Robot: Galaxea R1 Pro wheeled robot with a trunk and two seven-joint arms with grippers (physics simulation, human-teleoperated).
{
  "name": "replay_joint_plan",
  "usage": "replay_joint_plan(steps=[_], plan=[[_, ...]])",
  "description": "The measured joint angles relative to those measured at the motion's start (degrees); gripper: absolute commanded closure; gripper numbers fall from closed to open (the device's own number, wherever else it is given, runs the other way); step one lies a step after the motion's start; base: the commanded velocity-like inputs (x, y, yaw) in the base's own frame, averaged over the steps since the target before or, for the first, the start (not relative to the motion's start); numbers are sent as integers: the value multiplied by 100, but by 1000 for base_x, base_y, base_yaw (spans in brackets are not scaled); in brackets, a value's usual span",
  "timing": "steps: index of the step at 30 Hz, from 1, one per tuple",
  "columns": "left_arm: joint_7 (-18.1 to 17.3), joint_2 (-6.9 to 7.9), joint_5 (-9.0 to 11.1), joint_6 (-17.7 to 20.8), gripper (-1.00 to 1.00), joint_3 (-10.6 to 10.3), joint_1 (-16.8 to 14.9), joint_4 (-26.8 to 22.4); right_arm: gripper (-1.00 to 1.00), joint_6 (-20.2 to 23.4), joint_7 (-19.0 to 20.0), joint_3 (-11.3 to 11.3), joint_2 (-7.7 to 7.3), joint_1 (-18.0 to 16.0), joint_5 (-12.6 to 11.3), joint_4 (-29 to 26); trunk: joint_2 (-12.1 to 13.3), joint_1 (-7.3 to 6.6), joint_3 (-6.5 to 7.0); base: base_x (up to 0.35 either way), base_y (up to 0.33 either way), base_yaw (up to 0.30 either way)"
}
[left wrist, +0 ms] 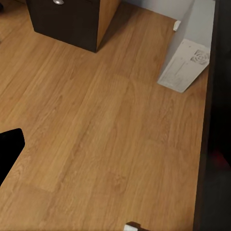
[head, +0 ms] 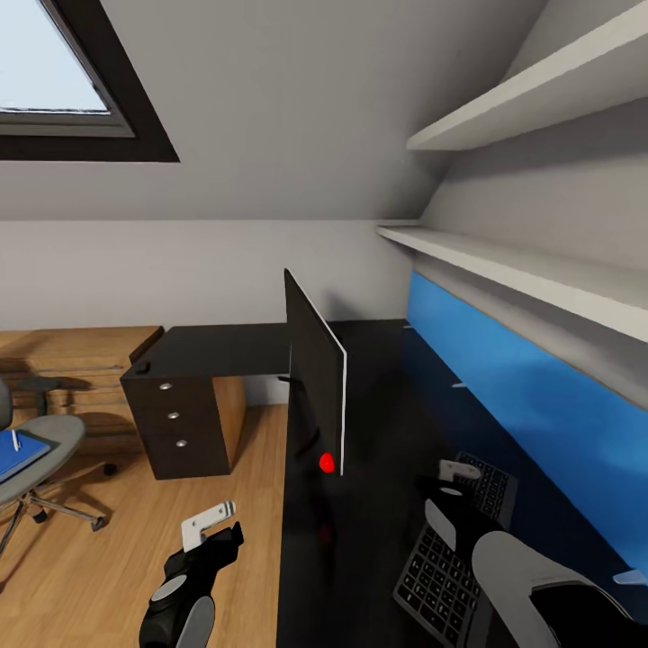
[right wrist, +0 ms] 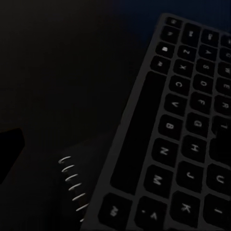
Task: In the bedroom, organize the workspace by keeping the computer under the desk, ensuring the monitor is on the desk, placing the keyboard on the desk next to the monitor, placing the mouse on the desk next to the keyboard, moving the folder from the swivel chair onto the desk next to the mouse, stacking the notebook on top of the folder with the pen on top of the notebook, and positioning the swivel chair next to the desk.
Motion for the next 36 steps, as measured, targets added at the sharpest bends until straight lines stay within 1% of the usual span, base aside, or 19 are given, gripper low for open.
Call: replay_joint_plan(steps=[4,5,9,10,13,16,19,26,36], plan=[[0,0,0,0,-100,-2,0,0,-100,9,-331,21,21,0,81,-12,0,0,0,0,0,0],[-1,0,0,0,-100,-3,0,0,-100,14,-433,27,39,1,145,-16,0,0,0,0,0,0],[-3,0,0,0,-100,-3,0,0,-100,22,-560,32,81,0,319,-20,0,0,0,0,0,0],[-4,0,0,0,-100,-4,0,0,-100,26,-608,34,104,-1,419,-20,0,0,0,0,0,0],[-4,0,0,0,-100,-4,0,0,-100,42,-700,35,150,-3,599,-17,0,0,0,0,0,0],[-4,0,0,0,-100,-4,0,0,-100,75,-743,35,173,-2,687,-14,0,0,0,0,0,0],[-3,0,0,0,-100,-4,0,0,-100,140,-769,35,188,-3,742,-11,0,0,0,0,0,0],[-5,0,-6,0,-100,-4,0,0,-100,211,-783,35,196,0,777,-9,0,0,0,0,0,0],[-1,-3,-9,0,-100,-4,0,0,-100,234,-787,42,198,-2,787,-9,-400,219,-179,0,0,0]])
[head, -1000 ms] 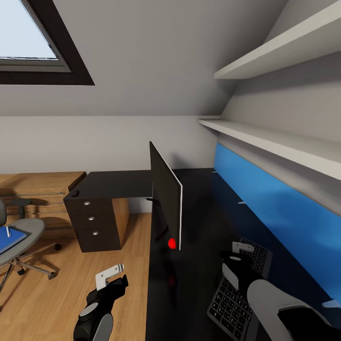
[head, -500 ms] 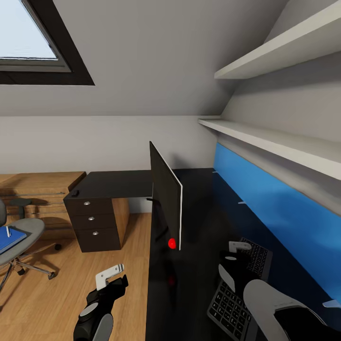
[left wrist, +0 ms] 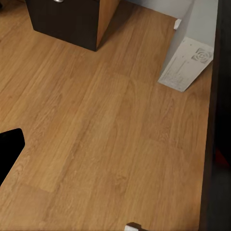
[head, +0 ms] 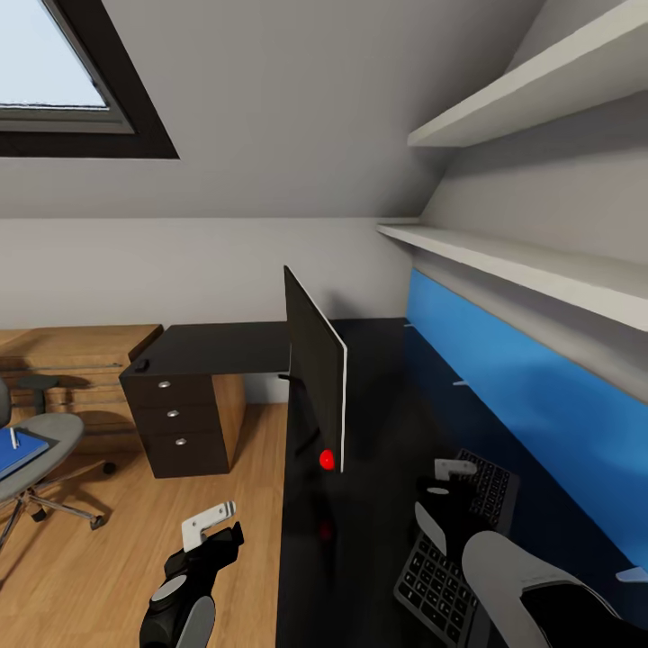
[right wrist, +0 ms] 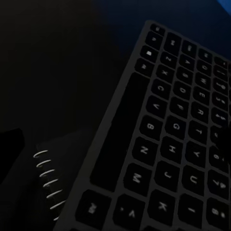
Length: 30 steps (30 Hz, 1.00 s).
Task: In the bedroom, organize the workspace by keeping the computer under the desk, ensuring the monitor is on the desk, placing the keyboard on the desk next to the monitor, placing the mouse on the desk next to the keyboard, moving the folder from the swivel chair onto the desk next to the mouse, stacking the notebook on top of the folder with the pen on top of the notebook, and positioning the swivel chair next to the desk.
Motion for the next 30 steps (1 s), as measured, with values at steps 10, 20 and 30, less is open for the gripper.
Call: replay_joint_plan(steps=[10,20,30], plan=[[1,3,0,0,-100,-22,0,0,-100,-1,2,1,0,3,0,9,-401,220,-180,0,0,0],[0,3,0,0,-100,-35,0,0,-100,-1,6,2,0,3,1,9,-604,330,-270,0,0,0],[-4,3,-1,2,-100,-35,0,0,-100,-1,7,2,0,3,1,10,-604,330,-270,0,0,0]])
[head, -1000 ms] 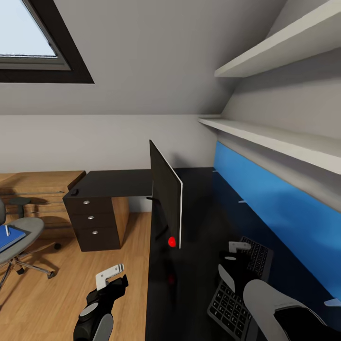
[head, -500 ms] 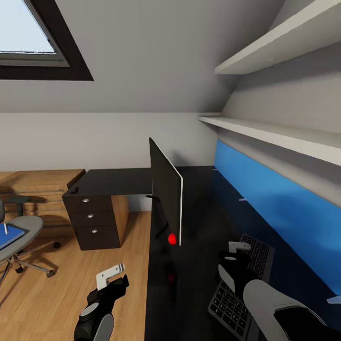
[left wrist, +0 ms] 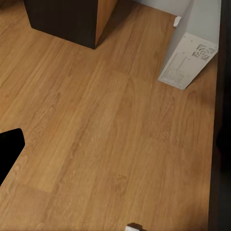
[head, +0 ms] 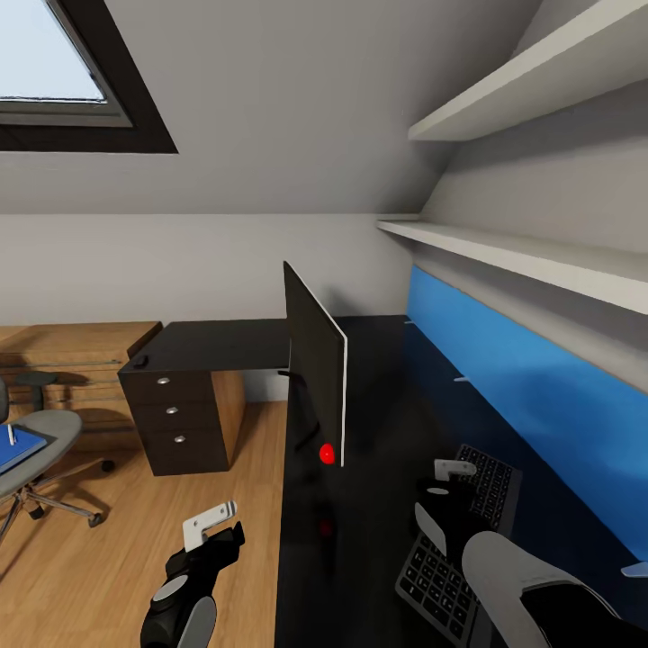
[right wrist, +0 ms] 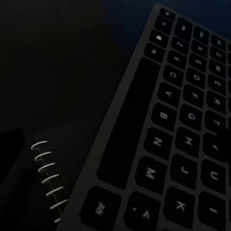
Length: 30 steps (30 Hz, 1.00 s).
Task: In the bedroom, organize the workspace by keeping the computer under the desk, ensuring the monitor is on the desk, placing the keyboard on the desk next to the monitor, placing the mouse on the desk next to the keyboard, moving the folder from the swivel chair onto the desk next to the mouse, stacking the notebook on top of the folder with the pen on top of the notebook, and positioning the swivel chair next to the desk.
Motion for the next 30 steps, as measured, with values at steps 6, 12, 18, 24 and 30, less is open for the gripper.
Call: replay_joint_plan(steps=[6,12,18,24,30], plan=[[-12,13,-1,6,-100,1,0,0,-100,146,1,-5,0,-1,-30,6,0,0,0,0,0,0],[-13,16,-6,7,-100,3,0,0,-100,504,6,-8,0,-1,-45,-3,0,0,0,0,0,0],[-13,17,-8,1,-100,4,4,0,-100,676,9,-8,0,0,-51,-10,0,0,0,0,0,0],[-13,18,-9,-2,-100,1,7,0,-100,698,9,-8,0,0,-51,-11,0,1,0,-64,-17,0],[-13,18,-9,-1,-100,0,6,1,-100,676,21,-3,1,-1,-40,-9,0,3,0,-225,-83,0]])
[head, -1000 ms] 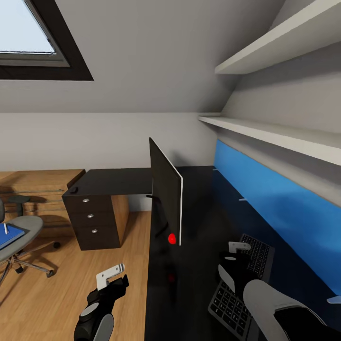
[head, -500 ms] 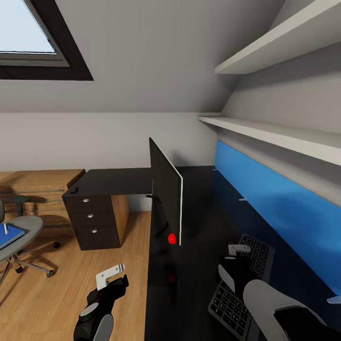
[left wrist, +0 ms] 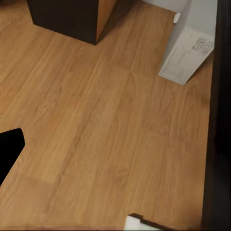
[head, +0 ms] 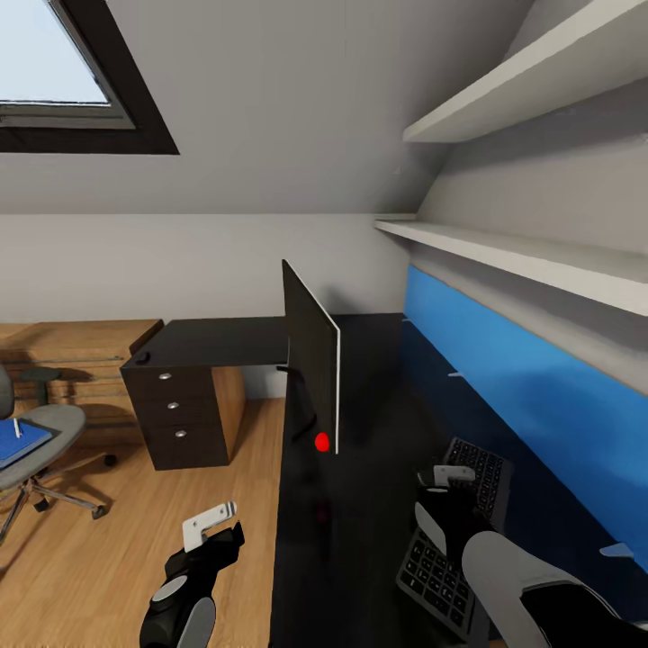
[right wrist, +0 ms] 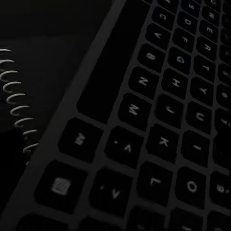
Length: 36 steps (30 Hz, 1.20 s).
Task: In the bedroom, organize the workspace by keeping the computer under the desk, ensuring the monitor is on the desk, placing the keyboard on the desk next to the monitor, placing the mouse on the desk next to the keyboard, moving the folder from the swivel chair onto the desk next to the mouse, stacking the notebook on top of the folder with the pen on top of the notebook, and positioning the swivel chair next to the desk.
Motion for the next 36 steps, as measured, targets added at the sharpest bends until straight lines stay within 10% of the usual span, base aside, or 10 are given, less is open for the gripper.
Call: replay_joint_plan(steps=[36], plan=[[-9,0,8,8,-100,1,1,-1,-100,-27,7,-5,5,-1,16,-2,0,-2,0,-185,-49,0]])
